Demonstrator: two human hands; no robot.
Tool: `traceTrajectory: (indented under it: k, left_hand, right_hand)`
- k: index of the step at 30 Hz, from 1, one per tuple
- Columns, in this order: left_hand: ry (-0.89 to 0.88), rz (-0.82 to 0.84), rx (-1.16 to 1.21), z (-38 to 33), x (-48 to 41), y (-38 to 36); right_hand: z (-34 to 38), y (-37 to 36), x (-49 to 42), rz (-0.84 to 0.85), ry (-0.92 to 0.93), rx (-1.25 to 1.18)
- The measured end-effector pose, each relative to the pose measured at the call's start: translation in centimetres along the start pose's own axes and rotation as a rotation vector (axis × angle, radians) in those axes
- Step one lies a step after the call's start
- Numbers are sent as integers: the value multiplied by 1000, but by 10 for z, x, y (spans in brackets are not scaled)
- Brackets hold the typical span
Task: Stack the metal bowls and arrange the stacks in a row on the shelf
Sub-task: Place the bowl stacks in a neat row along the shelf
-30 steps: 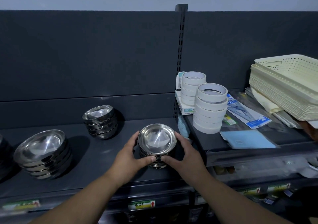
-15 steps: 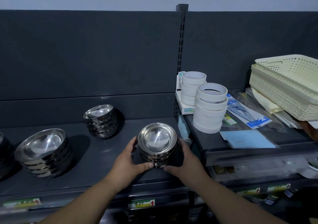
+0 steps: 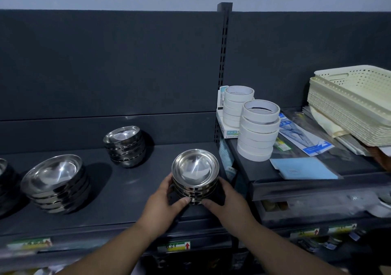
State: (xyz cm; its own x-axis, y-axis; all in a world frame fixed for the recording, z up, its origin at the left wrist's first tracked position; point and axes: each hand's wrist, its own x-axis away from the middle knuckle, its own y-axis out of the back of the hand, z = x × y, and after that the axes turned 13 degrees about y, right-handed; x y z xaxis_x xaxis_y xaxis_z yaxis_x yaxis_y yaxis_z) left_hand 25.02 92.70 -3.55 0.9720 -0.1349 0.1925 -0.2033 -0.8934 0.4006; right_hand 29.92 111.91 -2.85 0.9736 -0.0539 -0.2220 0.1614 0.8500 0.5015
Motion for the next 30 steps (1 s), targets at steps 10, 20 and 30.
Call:
traceTrajectory:
  k: [10, 20, 30]
  left_hand:
    - [3, -7, -8, 1, -1, -5]
    - [-17, -20, -49, -3, 0, -5]
    - [-71, -25, -84, -9, -3, -4]
  right_hand:
    - [-5, 0, 1, -57, -33, -3]
    - [-8, -1, 1, -64, -29, -8]
    - [-1, 2, -1, -37, 20, -61]
